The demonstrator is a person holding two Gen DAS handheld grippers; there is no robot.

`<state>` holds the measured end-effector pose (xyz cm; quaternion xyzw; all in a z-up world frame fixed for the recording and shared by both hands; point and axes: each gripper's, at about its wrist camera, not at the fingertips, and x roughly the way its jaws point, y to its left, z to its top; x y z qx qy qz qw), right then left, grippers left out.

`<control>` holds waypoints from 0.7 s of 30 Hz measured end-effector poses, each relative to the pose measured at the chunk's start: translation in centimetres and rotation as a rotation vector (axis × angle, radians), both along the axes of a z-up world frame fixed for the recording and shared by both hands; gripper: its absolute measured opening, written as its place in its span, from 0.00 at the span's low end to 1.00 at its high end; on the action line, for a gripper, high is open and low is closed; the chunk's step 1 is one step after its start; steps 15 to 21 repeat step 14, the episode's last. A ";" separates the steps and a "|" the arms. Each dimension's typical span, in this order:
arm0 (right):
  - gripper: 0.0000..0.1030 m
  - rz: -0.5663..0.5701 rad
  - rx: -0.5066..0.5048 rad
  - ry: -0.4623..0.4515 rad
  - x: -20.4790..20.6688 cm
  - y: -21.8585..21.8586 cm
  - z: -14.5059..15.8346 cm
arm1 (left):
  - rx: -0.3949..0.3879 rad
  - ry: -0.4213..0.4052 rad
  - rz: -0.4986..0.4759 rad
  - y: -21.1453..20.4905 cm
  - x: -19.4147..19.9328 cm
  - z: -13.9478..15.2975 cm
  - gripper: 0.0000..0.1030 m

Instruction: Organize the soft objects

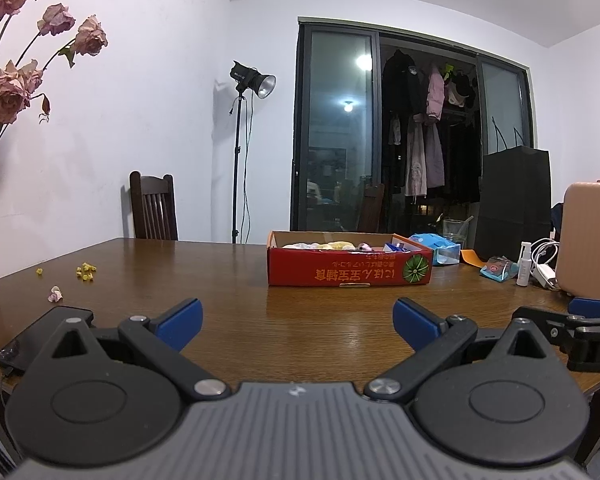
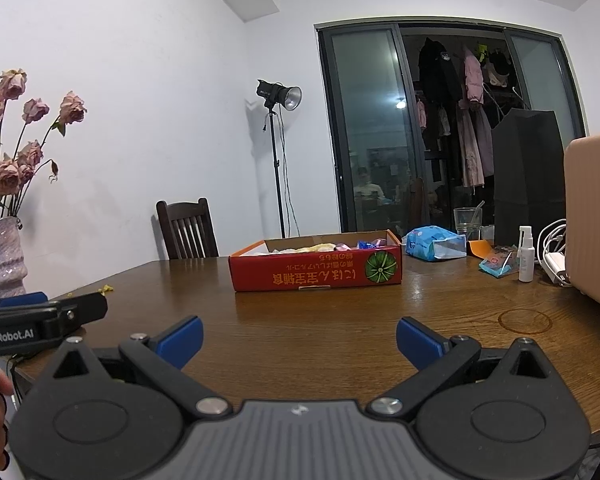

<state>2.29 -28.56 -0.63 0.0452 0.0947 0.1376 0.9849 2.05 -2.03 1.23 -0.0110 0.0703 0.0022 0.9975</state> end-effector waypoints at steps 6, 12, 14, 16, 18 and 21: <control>1.00 0.000 0.000 0.001 0.0 0.1 0.0 | -0.005 -0.003 -0.005 -0.1 0.0 0.0 1.00; 1.00 0.001 -0.001 0.002 0.0 0.1 -0.1 | -0.006 -0.004 -0.007 0.0 0.0 -0.1 1.00; 1.00 0.002 -0.001 0.003 0.1 0.1 -0.1 | -0.007 -0.006 -0.004 0.1 -0.1 -0.1 1.00; 1.00 0.002 -0.001 0.003 0.1 0.1 -0.1 | -0.007 -0.006 -0.004 0.1 -0.1 -0.1 1.00; 1.00 0.002 -0.001 0.003 0.1 0.1 -0.1 | -0.007 -0.006 -0.004 0.1 -0.1 -0.1 1.00; 1.00 0.002 -0.001 0.003 0.1 0.1 -0.1 | -0.007 -0.006 -0.004 0.1 -0.1 -0.1 1.00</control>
